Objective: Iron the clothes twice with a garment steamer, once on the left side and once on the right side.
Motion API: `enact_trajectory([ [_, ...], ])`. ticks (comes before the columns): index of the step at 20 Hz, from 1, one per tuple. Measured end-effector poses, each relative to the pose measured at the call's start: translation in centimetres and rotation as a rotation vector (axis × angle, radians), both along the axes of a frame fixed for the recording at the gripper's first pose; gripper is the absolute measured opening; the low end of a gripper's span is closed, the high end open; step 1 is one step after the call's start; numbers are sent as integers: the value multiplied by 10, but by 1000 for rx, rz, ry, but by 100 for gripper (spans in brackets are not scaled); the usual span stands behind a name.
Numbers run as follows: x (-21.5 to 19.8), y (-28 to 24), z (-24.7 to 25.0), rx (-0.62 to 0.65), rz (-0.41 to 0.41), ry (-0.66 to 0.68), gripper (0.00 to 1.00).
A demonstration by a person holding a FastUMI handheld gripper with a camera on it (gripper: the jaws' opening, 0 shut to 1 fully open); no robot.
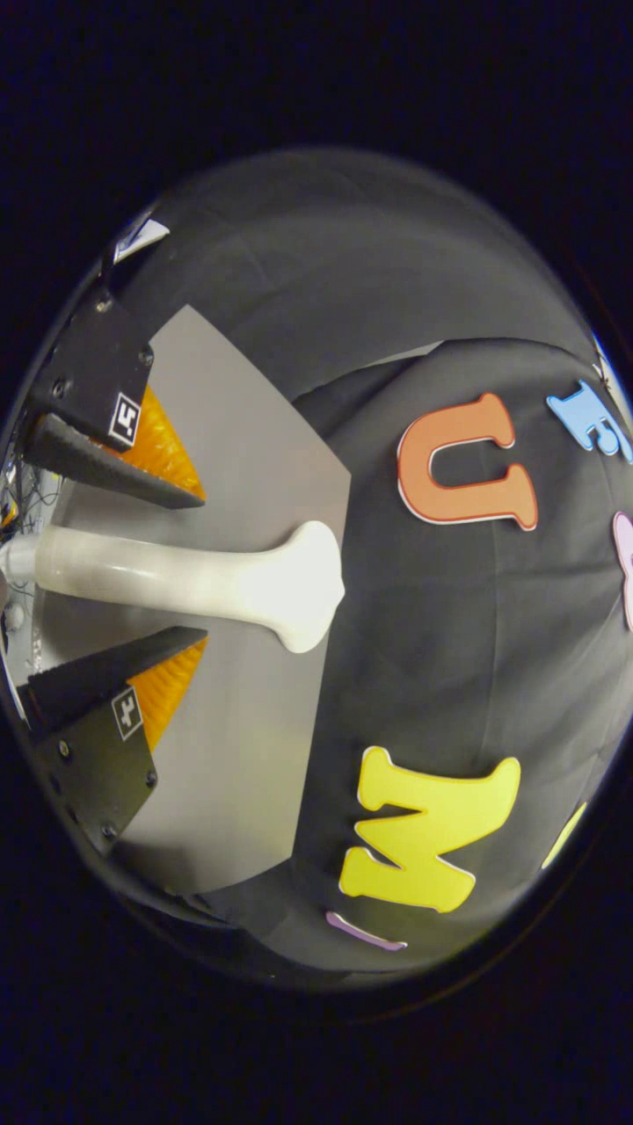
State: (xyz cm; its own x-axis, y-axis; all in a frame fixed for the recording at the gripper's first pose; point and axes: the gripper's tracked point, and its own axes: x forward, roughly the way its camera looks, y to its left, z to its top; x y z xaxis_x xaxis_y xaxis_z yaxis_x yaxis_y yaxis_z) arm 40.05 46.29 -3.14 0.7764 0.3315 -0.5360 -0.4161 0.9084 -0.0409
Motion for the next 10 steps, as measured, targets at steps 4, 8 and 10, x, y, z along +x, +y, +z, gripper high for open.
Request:
enact_trajectory([
  [4, 7, -3, -10, -3, -42, 2, 61],
  [8, 5, -2, -11, 34, -33, 6, 39],
  [10, -2, -3, -9, 57, -16, 17, 37],
])
